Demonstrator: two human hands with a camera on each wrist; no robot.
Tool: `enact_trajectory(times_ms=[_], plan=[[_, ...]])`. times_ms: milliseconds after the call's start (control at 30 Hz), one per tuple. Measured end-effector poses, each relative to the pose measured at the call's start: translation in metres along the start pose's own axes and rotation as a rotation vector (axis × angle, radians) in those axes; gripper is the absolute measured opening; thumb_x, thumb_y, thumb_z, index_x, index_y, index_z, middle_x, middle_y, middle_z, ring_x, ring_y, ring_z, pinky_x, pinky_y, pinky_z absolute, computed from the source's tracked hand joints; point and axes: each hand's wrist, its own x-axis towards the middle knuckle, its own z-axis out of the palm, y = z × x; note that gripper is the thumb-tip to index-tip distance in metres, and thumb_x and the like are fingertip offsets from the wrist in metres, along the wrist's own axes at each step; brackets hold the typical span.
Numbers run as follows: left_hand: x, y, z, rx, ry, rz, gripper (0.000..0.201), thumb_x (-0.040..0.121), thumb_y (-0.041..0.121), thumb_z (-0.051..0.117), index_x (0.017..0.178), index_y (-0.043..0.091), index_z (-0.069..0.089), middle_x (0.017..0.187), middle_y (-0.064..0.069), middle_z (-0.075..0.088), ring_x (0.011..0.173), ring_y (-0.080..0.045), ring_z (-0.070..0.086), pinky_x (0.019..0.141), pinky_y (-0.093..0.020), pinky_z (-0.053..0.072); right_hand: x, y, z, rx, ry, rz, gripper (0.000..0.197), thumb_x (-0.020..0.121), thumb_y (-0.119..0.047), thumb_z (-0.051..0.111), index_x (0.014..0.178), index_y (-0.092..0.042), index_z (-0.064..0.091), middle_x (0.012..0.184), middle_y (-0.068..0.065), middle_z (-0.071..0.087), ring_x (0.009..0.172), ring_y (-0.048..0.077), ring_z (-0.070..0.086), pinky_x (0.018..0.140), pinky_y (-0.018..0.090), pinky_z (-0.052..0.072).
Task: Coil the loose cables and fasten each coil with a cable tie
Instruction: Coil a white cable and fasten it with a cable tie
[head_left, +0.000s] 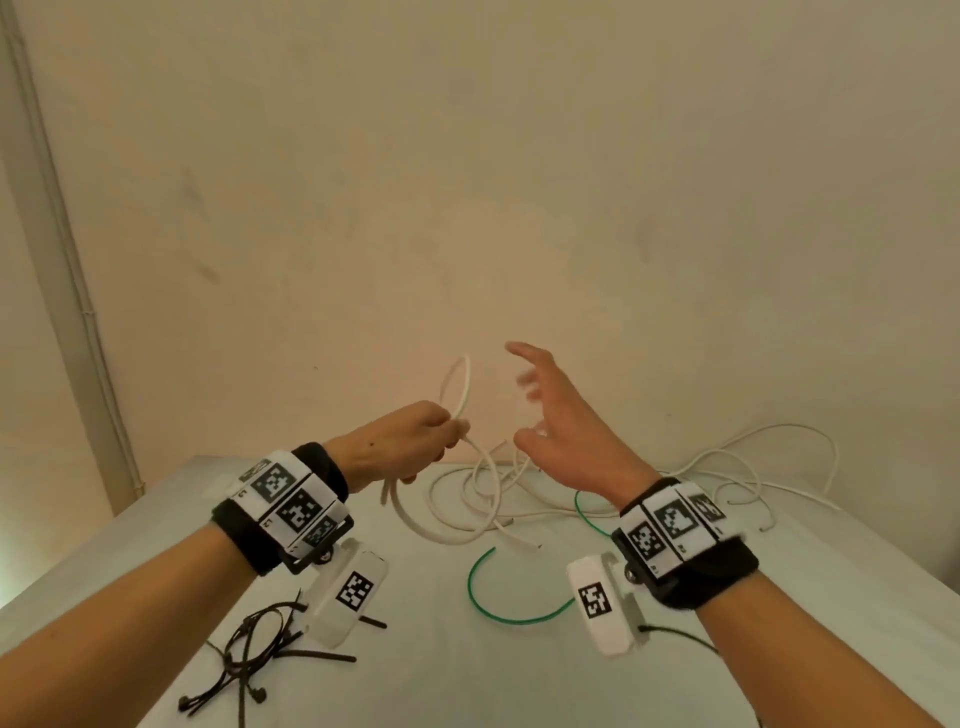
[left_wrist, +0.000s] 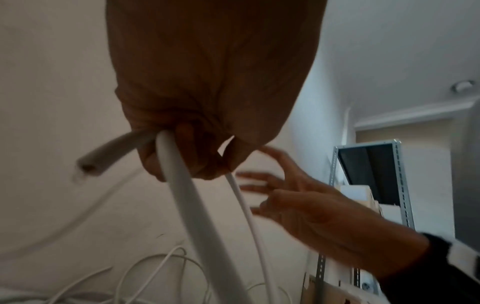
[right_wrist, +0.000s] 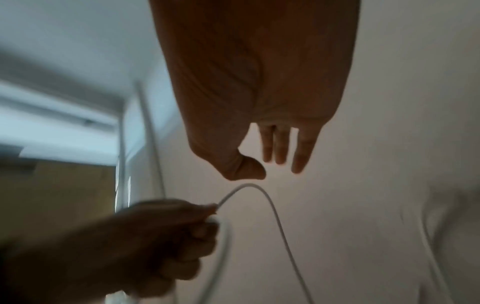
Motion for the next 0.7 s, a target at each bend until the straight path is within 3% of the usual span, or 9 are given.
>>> enact_trajectory(times_ms=[100, 167, 200, 267, 333, 433, 533, 600, 700], plan=[[-0.007, 0.007, -0.004, 0.159, -0.139, 0.043, 0.037, 0.103, 0.045, 0.057, 0.083, 0.016, 0.046, 0.074, 0.001, 0.040, 0.064, -0.013, 0.039, 0.057, -0.026, 0.038, 0.018, -0.001, -0.006, -0.456, -0.077, -0.254, 0.072, 0.094, -0.015, 0.067, 0.152, -0.046, 0.038, 0.171, -0.010, 0.016, 0.157, 0.018, 0.011, 0.123, 0.037, 0.022], [-0.010, 0.011, -0.009, 0.162, -0.150, 0.094, 0.034, 0.104, 0.042, 0.055, 0.082, 0.018, 0.046, 0.074, 0.002, 0.040, 0.063, -0.011, 0.038, 0.059, -0.028, 0.037, 0.028, -0.001, -0.005, -0.609, -0.144, -0.270, 0.031, 0.102, -0.032, 0.062, 0.133, -0.034, 0.061, 0.170, -0.006, 0.028, 0.159, 0.020, 0.015, 0.128, 0.045, 0.012], [-0.011, 0.012, -0.013, 0.177, -0.118, 0.132, 0.033, 0.105, 0.041, 0.053, 0.082, 0.019, 0.047, 0.072, 0.003, 0.040, 0.060, -0.010, 0.037, 0.057, -0.028, 0.036, 0.031, -0.002, -0.006, -0.594, -0.171, -0.244, 0.020, 0.105, -0.036, 0.056, 0.120, -0.028, 0.066, 0.158, -0.002, 0.048, 0.151, 0.021, 0.035, 0.127, 0.047, 0.016], [-0.011, 0.011, -0.023, 0.264, 0.013, 0.215, 0.034, 0.107, 0.040, 0.049, 0.080, 0.019, 0.048, 0.070, 0.004, 0.041, 0.056, -0.008, 0.035, 0.054, -0.025, 0.033, 0.034, -0.001, -0.010, -0.368, -0.160, -0.149, 0.024, 0.108, -0.035, 0.050, 0.096, -0.022, 0.067, 0.108, -0.002, 0.074, 0.098, 0.013, 0.066, 0.106, 0.041, 0.040], [-0.013, 0.008, -0.035, 0.239, 0.157, 0.280, 0.037, 0.106, 0.042, 0.047, 0.078, 0.017, 0.047, 0.068, 0.003, 0.041, 0.055, -0.007, 0.035, 0.053, -0.024, 0.033, 0.034, -0.001, -0.017, -0.056, -0.072, -0.036, 0.034, 0.109, -0.034, 0.049, 0.081, -0.021, 0.062, 0.075, -0.006, 0.068, 0.065, 0.010, 0.056, 0.078, 0.035, 0.045], [-0.012, 0.002, -0.043, -0.058, 0.294, 0.311, 0.043, 0.107, 0.046, 0.046, 0.082, 0.011, 0.048, 0.071, 0.001, 0.042, 0.060, -0.011, 0.038, 0.055, -0.025, 0.038, 0.027, -0.006, -0.017, 0.540, 0.030, 0.133, 0.033, 0.111, -0.028, 0.048, 0.089, -0.013, 0.067, 0.066, -0.005, 0.051, 0.065, 0.012, 0.051, 0.085, 0.042, 0.051], [-0.007, 0.007, -0.030, -0.370, 0.386, 0.316, 0.040, 0.108, 0.043, 0.044, 0.082, 0.013, 0.047, 0.070, 0.003, 0.042, 0.061, -0.011, 0.039, 0.059, -0.025, 0.042, 0.023, -0.031, -0.006, 0.907, 0.032, 0.223, 0.035, 0.111, -0.024, 0.046, 0.118, -0.004, 0.072, 0.086, 0.004, 0.063, 0.087, 0.018, 0.061, 0.099, 0.051, 0.054], [-0.002, 0.015, -0.018, -0.547, 0.452, 0.300, 0.038, 0.109, 0.041, 0.043, 0.082, 0.015, 0.046, 0.067, 0.007, 0.042, 0.061, -0.011, 0.039, 0.060, -0.026, 0.043, 0.021, -0.046, 0.001, 1.091, 0.028, 0.255, 0.036, 0.108, -0.021, 0.046, 0.120, 0.002, 0.071, 0.097, 0.013, 0.069, 0.095, 0.025, 0.066, 0.104, 0.056, 0.051], [0.005, 0.023, -0.004, -0.697, 0.531, 0.237, 0.038, 0.110, 0.038, 0.043, 0.081, 0.013, 0.043, 0.068, 0.004, 0.040, 0.059, -0.009, 0.041, 0.056, -0.022, 0.047, 0.020, -0.057, 0.007, 1.347, 0.051, 0.276, 0.032, 0.104, -0.019, 0.041, 0.103, -0.003, 0.069, 0.070, 0.008, 0.056, 0.067, 0.019, 0.057, 0.096, 0.053, 0.053]])
